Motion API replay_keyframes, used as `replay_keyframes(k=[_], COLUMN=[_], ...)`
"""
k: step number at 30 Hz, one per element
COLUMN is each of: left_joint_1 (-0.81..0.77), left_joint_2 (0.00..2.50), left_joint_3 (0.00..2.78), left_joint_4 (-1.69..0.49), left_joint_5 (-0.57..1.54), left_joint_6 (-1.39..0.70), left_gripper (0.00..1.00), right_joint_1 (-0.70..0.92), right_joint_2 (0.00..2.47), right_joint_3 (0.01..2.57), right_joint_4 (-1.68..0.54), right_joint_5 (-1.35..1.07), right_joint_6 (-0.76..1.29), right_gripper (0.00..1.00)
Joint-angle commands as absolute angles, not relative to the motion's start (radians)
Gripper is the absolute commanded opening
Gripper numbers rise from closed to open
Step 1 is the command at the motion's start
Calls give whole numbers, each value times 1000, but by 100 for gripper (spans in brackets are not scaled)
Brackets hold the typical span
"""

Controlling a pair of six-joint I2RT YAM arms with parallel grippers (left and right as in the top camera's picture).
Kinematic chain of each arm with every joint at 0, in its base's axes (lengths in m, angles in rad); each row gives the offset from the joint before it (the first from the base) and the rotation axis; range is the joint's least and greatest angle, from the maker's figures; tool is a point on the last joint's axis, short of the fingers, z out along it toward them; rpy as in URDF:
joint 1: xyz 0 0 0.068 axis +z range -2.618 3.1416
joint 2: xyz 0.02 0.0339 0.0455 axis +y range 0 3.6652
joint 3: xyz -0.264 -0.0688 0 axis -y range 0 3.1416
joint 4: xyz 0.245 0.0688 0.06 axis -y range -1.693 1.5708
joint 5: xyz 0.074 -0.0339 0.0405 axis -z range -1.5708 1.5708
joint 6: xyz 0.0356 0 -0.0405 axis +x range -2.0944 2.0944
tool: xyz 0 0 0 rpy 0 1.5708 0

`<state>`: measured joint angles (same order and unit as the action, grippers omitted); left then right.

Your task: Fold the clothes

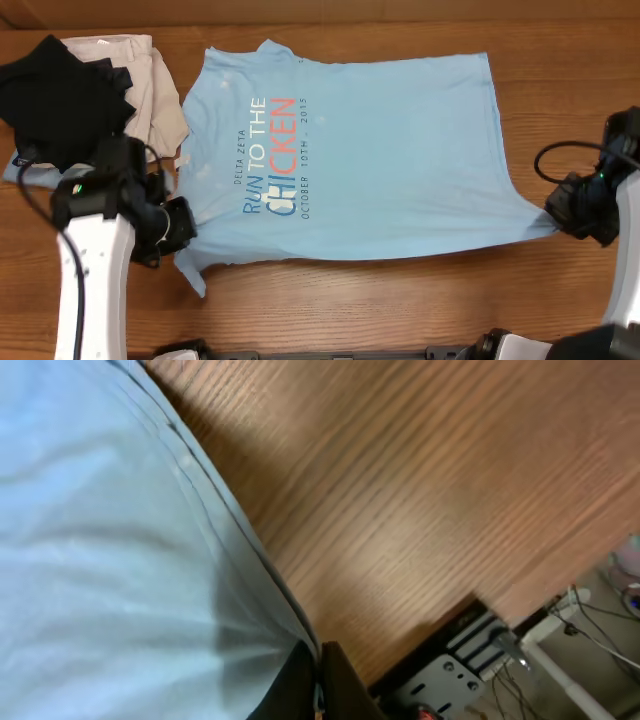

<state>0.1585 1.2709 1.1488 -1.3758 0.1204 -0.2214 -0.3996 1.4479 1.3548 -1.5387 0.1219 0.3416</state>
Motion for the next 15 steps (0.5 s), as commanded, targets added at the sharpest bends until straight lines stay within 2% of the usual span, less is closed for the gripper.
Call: replay_keyframes(k=[1,7,10,15], left_joint_1=[171,171,170,170], left_joint_2=[1160,1137,1161,1225], left_joint_3=[1134,1129,1066,1008], left_joint_4=[-1406,-1409,-1335,-1212], left_joint_5=[37,34,65,78], left_joint_6=[-296,-297,-296,-297], left_gripper=[4,4,4,4], right_joint_1=[-408,-407,-402,-402], right_joint_2=[1386,1349,1366,1414], right_joint_3=[1341,1341,1341,1341], right_joint_4=[-1554,-1542,-1505,-1481], right_joint_5=[190,188,128,121], right_joint_6=[377,379,310,307], right_gripper=[4,4,4,4])
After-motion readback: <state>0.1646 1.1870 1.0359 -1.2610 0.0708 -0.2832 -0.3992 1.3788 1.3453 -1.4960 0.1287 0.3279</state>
